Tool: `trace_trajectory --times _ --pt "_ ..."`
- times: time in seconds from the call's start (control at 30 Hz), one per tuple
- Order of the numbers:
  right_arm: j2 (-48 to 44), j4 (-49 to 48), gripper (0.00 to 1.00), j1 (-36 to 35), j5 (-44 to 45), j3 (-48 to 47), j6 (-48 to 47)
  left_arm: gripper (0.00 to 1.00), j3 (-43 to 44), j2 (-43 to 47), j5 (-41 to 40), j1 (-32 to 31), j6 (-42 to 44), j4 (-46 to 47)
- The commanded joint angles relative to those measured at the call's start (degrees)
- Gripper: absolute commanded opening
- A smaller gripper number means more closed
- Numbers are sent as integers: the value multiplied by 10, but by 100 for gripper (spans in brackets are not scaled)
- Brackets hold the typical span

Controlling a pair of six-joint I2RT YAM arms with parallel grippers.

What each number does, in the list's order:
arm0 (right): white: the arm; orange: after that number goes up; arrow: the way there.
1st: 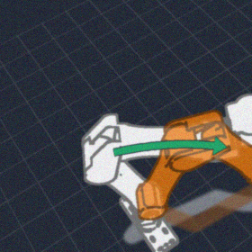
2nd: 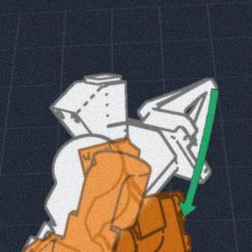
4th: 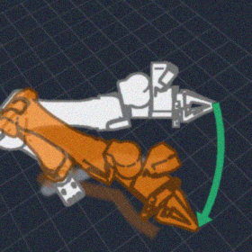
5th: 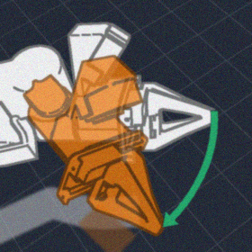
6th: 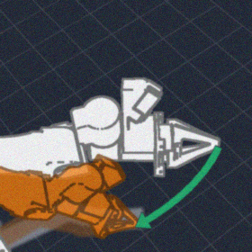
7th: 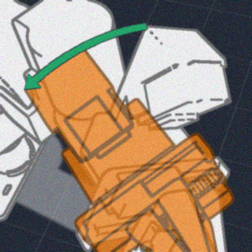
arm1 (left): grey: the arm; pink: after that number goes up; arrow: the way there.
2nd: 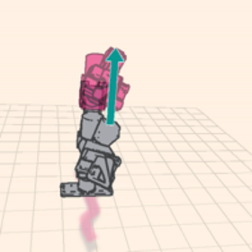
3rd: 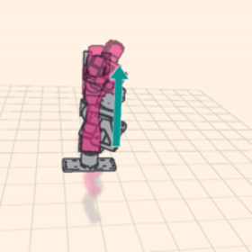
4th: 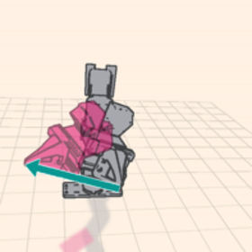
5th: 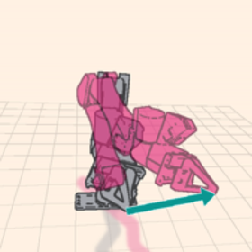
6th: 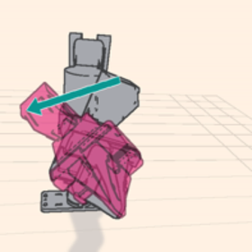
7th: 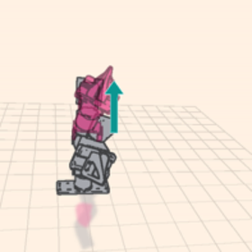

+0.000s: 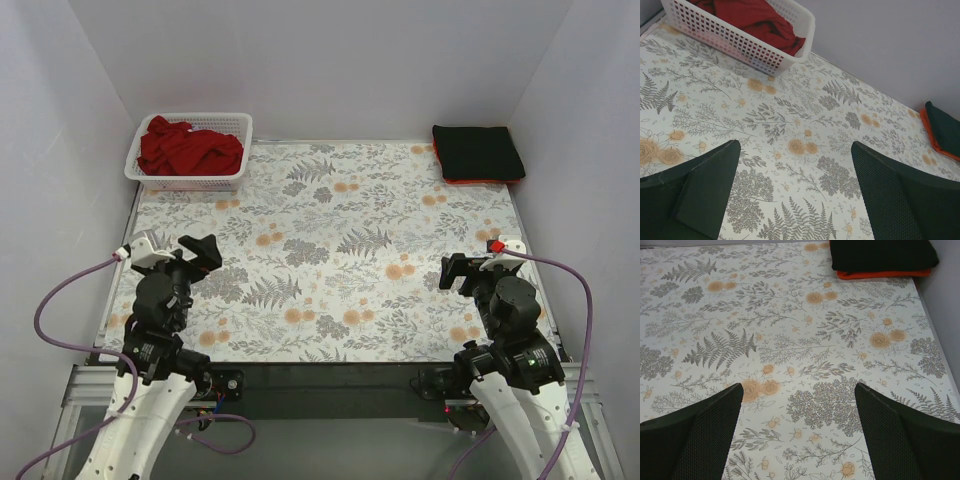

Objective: Fold and stack the t-shirts
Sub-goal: Grab the tshirt from the pile

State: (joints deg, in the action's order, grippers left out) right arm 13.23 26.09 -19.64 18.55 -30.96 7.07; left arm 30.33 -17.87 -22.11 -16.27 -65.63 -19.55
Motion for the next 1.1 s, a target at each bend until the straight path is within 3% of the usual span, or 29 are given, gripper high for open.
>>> trace_trajectory --times 0.0,0.23,0.37,0.53,0.73,0.97,1.07 --pt "0 -11 98 -4 4 -14 -9 93 -4 -18 0 -3 -4 4" --pt "11 -14 98 -4 -15 -12 -11 93 10 -87 38 -3 0 23" --pt "17 -15 98 -4 -33 -12 -14 92 63 -193 30 -3 10 48" --pt "5 -20 98 -4 -54 -9 -18 92 256 -448 -6 6 29 46" --pt "-12 -24 98 -4 -63 -7 -18 89 478 -708 5 100 23 65" --pt "-12 -25 98 -4 -78 -5 -21 89 648 -925 31 195 -40 86" --pt "-6 -25 98 -3 -83 -5 -21 88 690 -980 30 200 -25 113"
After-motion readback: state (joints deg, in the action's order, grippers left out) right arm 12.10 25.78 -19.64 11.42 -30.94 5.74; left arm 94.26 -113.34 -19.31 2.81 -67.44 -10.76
